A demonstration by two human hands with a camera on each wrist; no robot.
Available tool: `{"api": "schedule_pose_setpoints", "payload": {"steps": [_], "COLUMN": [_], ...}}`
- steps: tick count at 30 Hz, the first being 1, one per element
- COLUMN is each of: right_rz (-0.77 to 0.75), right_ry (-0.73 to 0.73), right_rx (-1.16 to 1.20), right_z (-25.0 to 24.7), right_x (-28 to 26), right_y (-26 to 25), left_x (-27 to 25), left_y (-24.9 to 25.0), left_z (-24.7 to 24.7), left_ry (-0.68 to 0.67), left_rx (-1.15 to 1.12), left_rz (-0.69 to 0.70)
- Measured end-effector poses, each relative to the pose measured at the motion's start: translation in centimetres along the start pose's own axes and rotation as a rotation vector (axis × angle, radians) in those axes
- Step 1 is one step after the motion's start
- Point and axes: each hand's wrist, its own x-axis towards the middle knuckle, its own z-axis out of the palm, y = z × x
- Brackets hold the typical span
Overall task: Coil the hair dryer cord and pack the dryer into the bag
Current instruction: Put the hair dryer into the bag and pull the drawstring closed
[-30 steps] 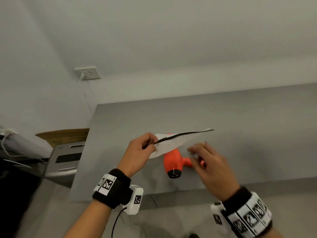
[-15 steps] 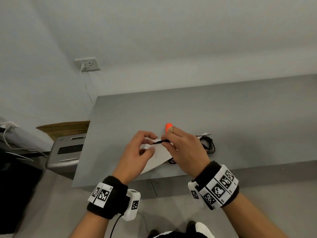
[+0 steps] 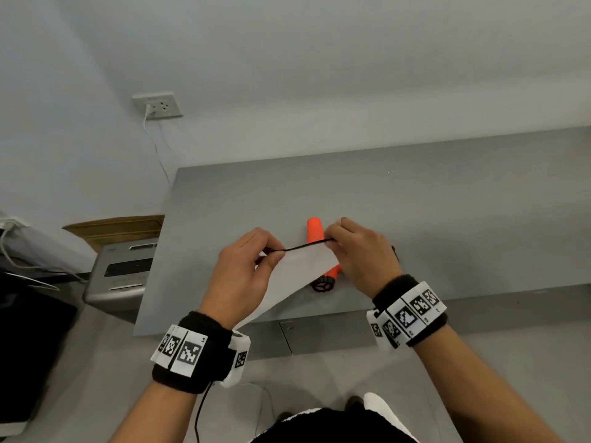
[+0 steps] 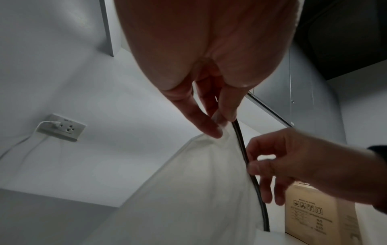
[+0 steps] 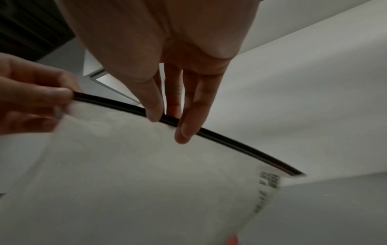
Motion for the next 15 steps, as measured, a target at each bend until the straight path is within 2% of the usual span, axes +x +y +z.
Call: {"api": "schedule_pose_setpoints", "payload": {"steps": [5, 7, 10, 15], "right_rz": [0.153, 0.156, 0.082, -0.154], "right_ry": [0.041, 0.070, 0.086, 0.048], "right_rx": [0.022, 0.020, -0.007, -0.023], "right_z": [0.1, -0.4, -1.0, -0.9], "right_x": [0.4, 0.6, 0.9, 0.9], "right_y": [3.6, 4.4, 3.8, 0.7], "left_x": [0.1, 0.4, 1.3, 3.4], "left_y": [-0.8, -1.0, -0.5, 1.7], "left_z": [-0.6, -0.7, -0.5, 2.1], "left_ry": [-0.045, -0.124, -0.275, -0.329], "left_rx": [0.017, 0.017, 0.154, 0.252], "left_rz": [-0.037, -0.090, -0.064, -0.055]}}
